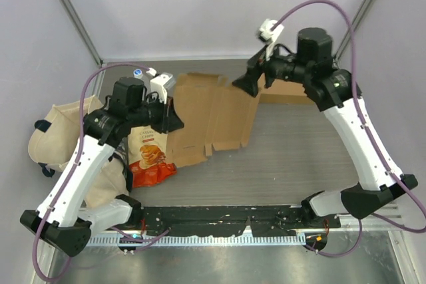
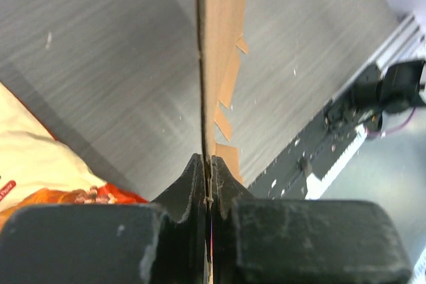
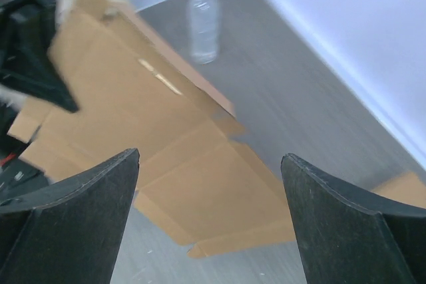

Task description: Fold the paper box

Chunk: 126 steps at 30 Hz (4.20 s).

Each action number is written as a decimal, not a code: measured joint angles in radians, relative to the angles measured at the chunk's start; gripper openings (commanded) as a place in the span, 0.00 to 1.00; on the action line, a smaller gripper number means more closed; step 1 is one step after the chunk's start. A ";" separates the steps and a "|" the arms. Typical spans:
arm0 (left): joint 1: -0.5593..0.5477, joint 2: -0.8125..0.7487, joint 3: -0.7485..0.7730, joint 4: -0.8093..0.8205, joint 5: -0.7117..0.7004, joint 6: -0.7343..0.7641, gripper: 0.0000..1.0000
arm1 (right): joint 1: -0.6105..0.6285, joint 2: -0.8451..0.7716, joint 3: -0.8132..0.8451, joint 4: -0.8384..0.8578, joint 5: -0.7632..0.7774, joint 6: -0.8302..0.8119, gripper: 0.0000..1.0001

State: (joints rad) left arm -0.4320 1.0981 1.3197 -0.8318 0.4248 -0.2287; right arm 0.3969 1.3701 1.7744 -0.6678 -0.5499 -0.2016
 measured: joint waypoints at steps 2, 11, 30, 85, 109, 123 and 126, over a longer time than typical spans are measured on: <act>0.000 -0.002 0.000 -0.066 0.041 0.061 0.00 | 0.085 0.021 -0.005 -0.021 -0.018 -0.025 0.93; -0.061 0.135 0.071 -0.185 0.135 0.194 0.00 | 0.180 0.091 -0.121 -0.042 -0.098 -0.055 0.89; -0.190 0.253 0.154 -0.252 0.146 0.355 0.00 | 0.082 0.025 -0.302 -0.010 -0.074 -0.068 0.84; 0.082 0.057 -0.536 0.900 0.122 -0.423 0.82 | -0.220 -0.661 -1.223 1.052 -0.169 1.009 0.01; 0.112 0.140 -0.502 0.930 0.260 -0.396 0.00 | -0.222 -0.598 -0.874 0.364 0.060 0.633 0.64; 0.112 0.073 -0.441 0.741 0.359 -0.286 0.00 | -0.190 -0.116 -0.451 0.170 -0.073 0.283 0.74; 0.112 0.073 -0.441 0.738 0.409 -0.282 0.00 | -0.164 -0.073 -0.504 0.267 -0.208 0.293 0.81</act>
State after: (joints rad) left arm -0.3202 1.1713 0.8787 -0.0940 0.8333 -0.5110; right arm 0.2333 1.2972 1.2709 -0.4007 -0.7574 0.0910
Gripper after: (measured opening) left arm 0.017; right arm 0.761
